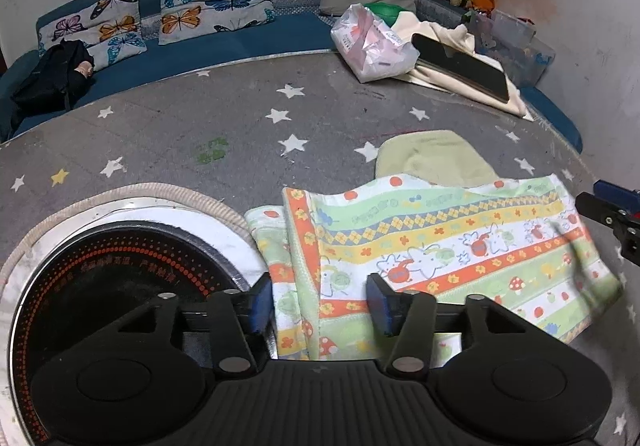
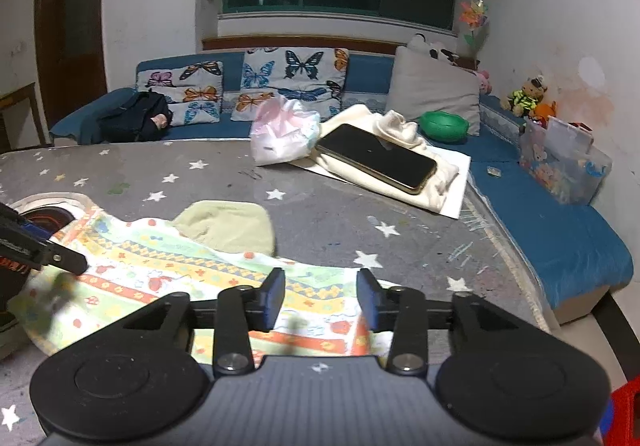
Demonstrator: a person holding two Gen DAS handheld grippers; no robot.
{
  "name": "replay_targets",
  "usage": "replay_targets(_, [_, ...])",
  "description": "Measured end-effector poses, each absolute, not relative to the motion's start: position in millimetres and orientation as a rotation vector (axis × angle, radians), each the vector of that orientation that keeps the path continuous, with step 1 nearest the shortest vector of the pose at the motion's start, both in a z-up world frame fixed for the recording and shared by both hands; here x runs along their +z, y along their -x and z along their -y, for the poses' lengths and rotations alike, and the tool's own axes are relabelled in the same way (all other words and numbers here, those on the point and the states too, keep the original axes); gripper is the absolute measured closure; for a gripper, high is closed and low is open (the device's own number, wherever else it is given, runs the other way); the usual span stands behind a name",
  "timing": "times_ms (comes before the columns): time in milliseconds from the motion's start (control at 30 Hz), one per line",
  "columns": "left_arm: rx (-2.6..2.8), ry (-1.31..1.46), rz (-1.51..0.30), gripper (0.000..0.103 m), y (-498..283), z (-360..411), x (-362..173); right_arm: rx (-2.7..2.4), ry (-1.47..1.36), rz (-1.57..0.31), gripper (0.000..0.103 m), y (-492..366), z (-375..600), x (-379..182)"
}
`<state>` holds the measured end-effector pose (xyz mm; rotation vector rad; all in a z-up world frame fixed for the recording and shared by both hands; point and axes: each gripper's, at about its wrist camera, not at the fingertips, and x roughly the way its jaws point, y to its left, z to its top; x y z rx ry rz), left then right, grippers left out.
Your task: Fold clothes
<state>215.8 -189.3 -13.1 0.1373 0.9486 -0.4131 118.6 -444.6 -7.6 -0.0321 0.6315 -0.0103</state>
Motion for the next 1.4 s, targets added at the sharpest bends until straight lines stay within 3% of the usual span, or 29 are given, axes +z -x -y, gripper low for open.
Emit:
replay_targets(67, [-0.404,-0.151,-0.946,0.042,-213.5,189.1,-13.8,0.008,0.034,-0.633,0.047,-116.1,438.6,-8.1])
replay_targets(133, [-0.394,-0.165,-0.941,0.038,-210.9,188.7,-14.4,0.034,0.039,-0.64,0.046,-113.2,430.1,-10.6])
replay_targets(367, [-0.38,-0.213,-0.916,0.026,-196.3,186.6,-17.2,0.113,0.067,-0.68,0.03,-101.7,397.2,-25.4])
replay_targets(700, [-0.359,-0.217,-0.91,0.017,-173.6,177.6,-24.6,0.134,0.067,-0.683,0.014,-85.1,369.4,-40.2])
replay_targets(1100, [-0.345,-0.228,-0.878,0.007,-145.9,166.1,-18.8,0.127,0.086,-0.676,0.0,-66.2,353.2,-45.3])
replay_targets(1400, [-0.367,-0.225,-0.856,0.0,-121.3,157.1,-9.4,0.116,0.022,-0.686,0.0,-54.3,345.4,-44.4])
